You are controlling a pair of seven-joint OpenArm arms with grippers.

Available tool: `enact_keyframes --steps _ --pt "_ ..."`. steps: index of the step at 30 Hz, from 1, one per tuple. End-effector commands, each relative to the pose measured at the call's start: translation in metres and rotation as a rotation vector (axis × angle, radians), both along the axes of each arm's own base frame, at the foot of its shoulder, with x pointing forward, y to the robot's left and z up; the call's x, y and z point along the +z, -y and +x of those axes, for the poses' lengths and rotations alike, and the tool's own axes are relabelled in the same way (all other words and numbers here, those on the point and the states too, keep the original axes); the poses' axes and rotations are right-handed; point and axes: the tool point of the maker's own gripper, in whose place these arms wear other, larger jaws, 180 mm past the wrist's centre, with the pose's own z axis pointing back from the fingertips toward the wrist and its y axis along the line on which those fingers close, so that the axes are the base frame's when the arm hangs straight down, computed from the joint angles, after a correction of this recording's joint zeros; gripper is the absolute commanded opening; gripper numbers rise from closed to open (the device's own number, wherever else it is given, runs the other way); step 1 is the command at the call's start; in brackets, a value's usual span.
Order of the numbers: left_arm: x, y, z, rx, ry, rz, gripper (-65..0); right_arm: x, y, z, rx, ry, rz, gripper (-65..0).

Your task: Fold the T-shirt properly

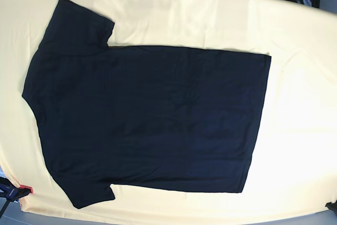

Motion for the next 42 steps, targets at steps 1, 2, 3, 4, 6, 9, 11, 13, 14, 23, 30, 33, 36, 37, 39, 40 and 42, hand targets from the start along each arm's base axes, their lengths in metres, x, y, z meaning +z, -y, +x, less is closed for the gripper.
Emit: enact_keyframes --steps 1,2,3,4,6,9,11,13,14,23,30,33,36,37,39,40,42 --pt "0.001 0.002 0.004 0.007 0.017 -0.011 -65.0 0.001 -0.001 0.007 0.002 0.018 0.007 -65.0" --pt "0.001 0.002 0.004 0.007 0.017 -0.011 -65.0 0.001 0.0 0.007 0.002 0.018 0.007 -65.0" --pt "0.001 0.002 0.004 0.007 0.017 -0.011 -65.0 0.001 -0.001 0.007 0.002 0.017 0.008 -65.0" --pt "0.001 0.002 0.004 0.007 0.017 -0.011 -65.0 0.001 -0.001 0.006 0.003 0.016 0.012 -65.0" --pt "0.001 0.002 0.004 0.007 0.017 -0.011 -65.0 0.002 -0.004 0.005 0.009 0.01 0.025 -65.0" --pt "0.001 0.002 0.004 0.007 0.017 -0.011 -65.0 0.002 -0.006 0.004 0.013 0.006 0.035 -65.0" --pt "0.001 0.002 0.004 0.007 0.017 -0.012 -65.0 0.002 -0.006 0.004 0.012 0.007 0.035 -65.0" --pt "0.001 0.002 0.004 0.007 0.017 -0.011 -65.0 0.002 -0.005 0.005 0.012 0.007 0.033 -65.0" --pt "0.001 0.002 0.004 0.007 0.017 -0.011 -65.0 0.002 -0.005 0.005 0.011 0.007 0.032 -65.0" --pt "0.003 0.009 0.001 -0.017 0.009 -0.05 -65.0 0.002 -0.005 0.002 0.015 -0.005 0.031 -65.0" --pt "0.006 0.005 -0.027 -0.11 -0.112 -0.063 -65.0 0.004 0.007 -0.034 0.123 -0.15 0.038 -65.0" --pt "0.011 -0.001 -0.044 -0.057 -0.155 -0.083 -65.0 0.008 0.019 -0.054 0.131 -0.162 0.038 -65.0" --pt "0.019 -0.002 -0.067 -0.081 -0.196 -0.1 -65.0 0.014 0.029 -0.075 0.14 -0.163 0.032 -65.0" --pt "0.023 0.0 -0.076 -0.115 -0.205 -0.104 -65.0 0.017 0.033 -0.083 0.146 -0.166 0.029 -65.0" --pt "0.031 0.001 -0.096 -0.197 -0.215 -0.107 -65.0 0.025 0.038 -0.1 0.143 -0.177 0.03 -65.0" --pt "0.036 0.003 -0.106 -0.237 -0.214 -0.112 -65.0 0.029 0.038 -0.109 0.132 -0.182 0.043 -65.0" --pt "0.048 0.004 -0.125 -0.317 -0.21 -0.124 -65.0 0.041 0.035 -0.127 0.127 -0.199 0.092 -65.0"
